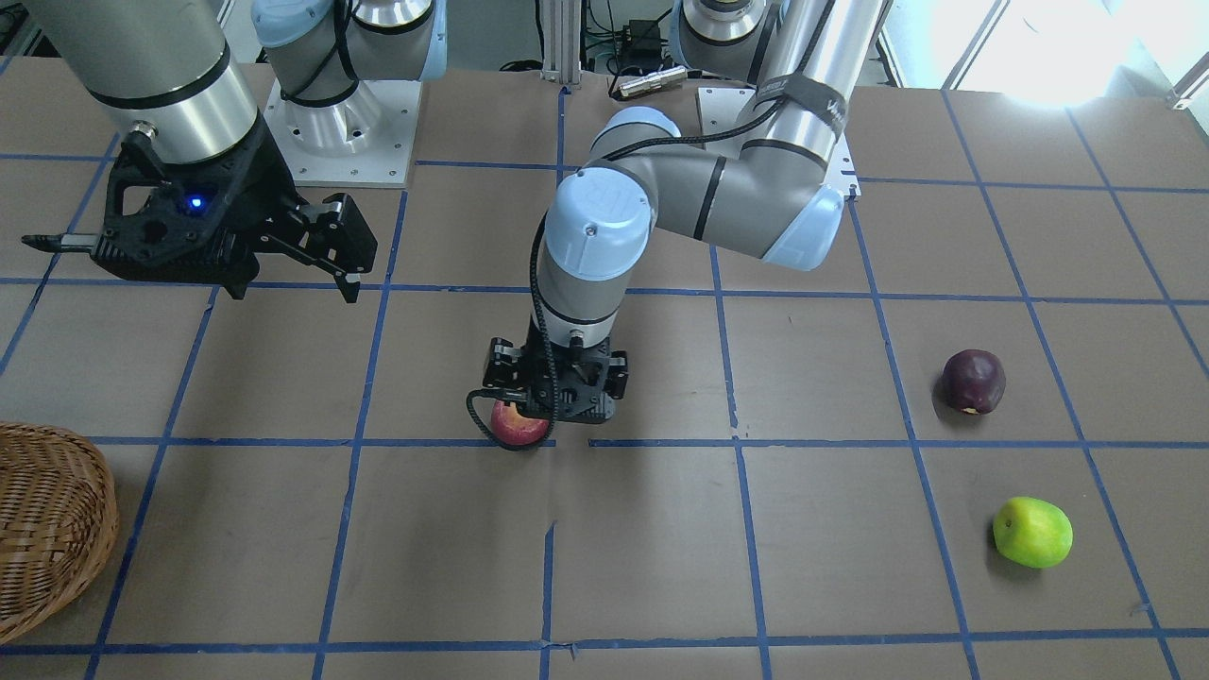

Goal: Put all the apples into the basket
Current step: 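Carry the red apple to the table center with the left gripper and release, then grasp the red apple with the right gripper while left grasps the purple apple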

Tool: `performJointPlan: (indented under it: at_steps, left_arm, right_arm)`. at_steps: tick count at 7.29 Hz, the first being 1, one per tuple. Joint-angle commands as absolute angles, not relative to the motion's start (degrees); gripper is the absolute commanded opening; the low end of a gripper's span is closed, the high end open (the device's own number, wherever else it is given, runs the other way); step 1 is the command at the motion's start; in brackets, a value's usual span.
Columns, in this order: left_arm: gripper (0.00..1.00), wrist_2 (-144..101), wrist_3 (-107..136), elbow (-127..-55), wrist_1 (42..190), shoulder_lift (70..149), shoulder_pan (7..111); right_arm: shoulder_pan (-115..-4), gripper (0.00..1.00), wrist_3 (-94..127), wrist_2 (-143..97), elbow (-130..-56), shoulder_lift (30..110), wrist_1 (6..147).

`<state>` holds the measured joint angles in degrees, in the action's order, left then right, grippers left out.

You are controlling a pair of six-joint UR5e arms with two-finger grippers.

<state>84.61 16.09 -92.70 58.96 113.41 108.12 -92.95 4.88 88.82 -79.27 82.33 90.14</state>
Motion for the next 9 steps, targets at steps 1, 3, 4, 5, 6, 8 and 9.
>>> performJointPlan:
  at_steps: [1, 3, 4, 5, 6, 8, 9]
  left_arm:
    - [1.0, 86.9, 2.0, -93.7, 68.2, 108.9, 96.6]
    - [1.0, 87.4, -13.4, -101.4, 68.3, 105.5, 82.0]
    - [1.0, 91.8, -22.6, -101.4, 68.2, 104.7, 76.5]
    - [1.0, 95.2, -30.9, -100.7, 68.5, 103.9, 70.5]
    - [1.0, 96.8, -42.8, -100.1, 63.9, 105.6, 64.4]
    - [1.0, 96.1, -52.5, -102.4, 60.2, 107.2, 54.0]
    - [1.0, 95.4, -52.5, -103.1, 60.8, 108.1, 53.3]
  right_arm:
    - [-92.6, 1.0, 4.7, 88.7, -77.8, 82.4, 90.2]
    - [-93.3, 1.0, 6.9, 88.5, -79.7, 79.0, 91.1]
    - [-96.0, 1.0, 9.1, 88.6, -80.2, 75.5, 96.2]
    - [-99.3, 1.0, 9.5, 88.5, -80.9, 74.9, 97.4]
    - [-101.4, 1.0, 11.1, 88.9, -84.2, 74.0, 100.3]
    - [-105.6, 1.0, 16.7, 89.5, -96.5, 73.1, 120.7]
    - [-106.3, 1.0, 18.6, 88.6, -100.6, 72.2, 122.7]
